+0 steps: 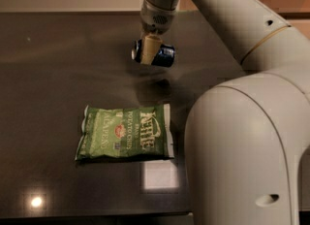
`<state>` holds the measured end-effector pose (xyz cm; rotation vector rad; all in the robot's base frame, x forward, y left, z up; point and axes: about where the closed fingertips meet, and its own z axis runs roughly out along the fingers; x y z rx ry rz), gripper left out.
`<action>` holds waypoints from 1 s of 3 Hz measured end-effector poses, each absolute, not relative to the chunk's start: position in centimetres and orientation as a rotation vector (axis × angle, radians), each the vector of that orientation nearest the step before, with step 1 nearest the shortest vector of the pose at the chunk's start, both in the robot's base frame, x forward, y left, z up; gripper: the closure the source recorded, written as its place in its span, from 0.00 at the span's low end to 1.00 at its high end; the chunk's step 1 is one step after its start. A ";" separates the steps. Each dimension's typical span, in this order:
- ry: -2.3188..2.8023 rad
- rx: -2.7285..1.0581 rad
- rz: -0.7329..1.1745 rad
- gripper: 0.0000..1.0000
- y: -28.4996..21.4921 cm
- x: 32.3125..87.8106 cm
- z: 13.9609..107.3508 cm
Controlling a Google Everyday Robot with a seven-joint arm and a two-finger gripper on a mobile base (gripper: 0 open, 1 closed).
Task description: Place pepsi can upright
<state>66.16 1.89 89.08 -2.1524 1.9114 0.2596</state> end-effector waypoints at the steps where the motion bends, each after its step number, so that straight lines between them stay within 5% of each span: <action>1: 1.892 -1.979 0.422 1.00 0.8 64.9 91.1; 3: 1.794 -1.647 0.722 1.00 -0.6 63.0 93.4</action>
Offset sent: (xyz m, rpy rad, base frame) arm -0.0402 -0.0434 0.0596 0.6055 0.0790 -0.2168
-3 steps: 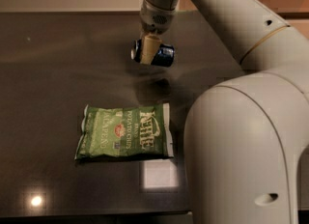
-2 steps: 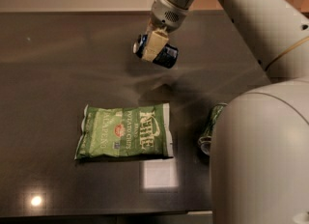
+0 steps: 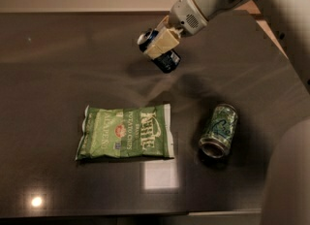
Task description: Place pepsi can upright
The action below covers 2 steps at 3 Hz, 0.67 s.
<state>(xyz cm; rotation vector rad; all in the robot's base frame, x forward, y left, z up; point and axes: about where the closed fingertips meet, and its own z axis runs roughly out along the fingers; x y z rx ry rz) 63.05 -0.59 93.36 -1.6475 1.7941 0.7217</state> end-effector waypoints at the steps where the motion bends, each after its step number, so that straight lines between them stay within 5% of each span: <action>1: 1.731 -1.541 0.834 1.00 -0.6 62.5 93.6; 2: 1.677 -1.458 0.936 1.00 -0.4 62.5 93.4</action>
Offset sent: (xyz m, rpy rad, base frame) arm -0.0060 -0.0025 0.0001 0.3766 0.0726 -0.0357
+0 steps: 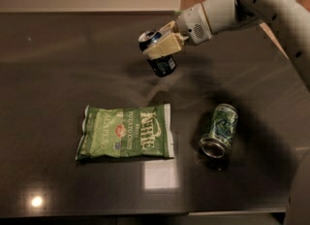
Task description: Place pepsi can upright
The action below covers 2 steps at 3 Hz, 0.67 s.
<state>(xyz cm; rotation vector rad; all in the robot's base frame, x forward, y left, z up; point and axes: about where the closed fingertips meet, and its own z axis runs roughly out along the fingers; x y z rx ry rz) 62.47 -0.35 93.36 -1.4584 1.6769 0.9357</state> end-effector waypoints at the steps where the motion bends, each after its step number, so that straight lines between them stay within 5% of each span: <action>1: 1.630 -1.393 1.020 1.00 -0.2 62.5 92.8; 2: 1.584 -1.336 1.083 1.00 -0.3 62.4 92.3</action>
Offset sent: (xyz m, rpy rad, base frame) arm -0.0009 -0.0081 -0.0144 0.2658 0.0520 -0.0107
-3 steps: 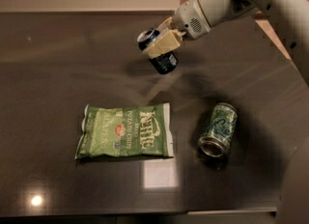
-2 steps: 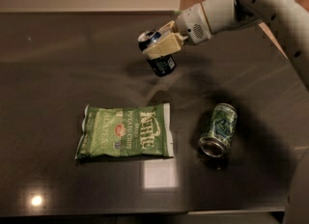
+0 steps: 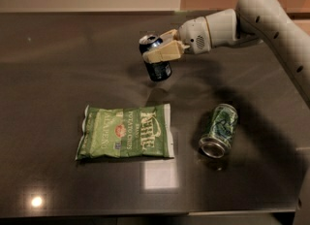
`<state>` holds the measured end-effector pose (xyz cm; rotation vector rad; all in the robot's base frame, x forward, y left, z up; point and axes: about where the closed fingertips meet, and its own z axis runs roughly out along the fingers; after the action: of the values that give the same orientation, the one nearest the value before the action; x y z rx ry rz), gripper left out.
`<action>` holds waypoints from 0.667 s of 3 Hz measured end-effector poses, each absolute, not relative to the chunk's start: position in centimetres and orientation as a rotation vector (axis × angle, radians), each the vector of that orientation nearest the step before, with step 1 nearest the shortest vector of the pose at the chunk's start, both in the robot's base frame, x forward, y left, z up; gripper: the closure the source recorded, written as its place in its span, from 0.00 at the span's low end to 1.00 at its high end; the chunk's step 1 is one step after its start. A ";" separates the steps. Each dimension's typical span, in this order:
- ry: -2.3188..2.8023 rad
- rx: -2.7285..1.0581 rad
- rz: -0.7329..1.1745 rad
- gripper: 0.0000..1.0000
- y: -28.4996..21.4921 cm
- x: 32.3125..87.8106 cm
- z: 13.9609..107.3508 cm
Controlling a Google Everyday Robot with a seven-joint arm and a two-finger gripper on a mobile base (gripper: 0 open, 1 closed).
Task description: Place pepsi can upright
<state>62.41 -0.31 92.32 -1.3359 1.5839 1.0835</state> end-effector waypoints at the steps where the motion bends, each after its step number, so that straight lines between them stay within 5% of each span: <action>1: 1.556 -1.286 1.129 1.00 -0.7 62.6 91.4; 2: 1.524 -1.253 1.158 0.83 -1.1 62.9 90.5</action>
Offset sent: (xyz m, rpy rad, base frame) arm 0.0099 -0.0202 -0.0278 0.1548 0.0142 -0.0217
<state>62.91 -1.11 90.53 -1.2531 1.5236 1.1576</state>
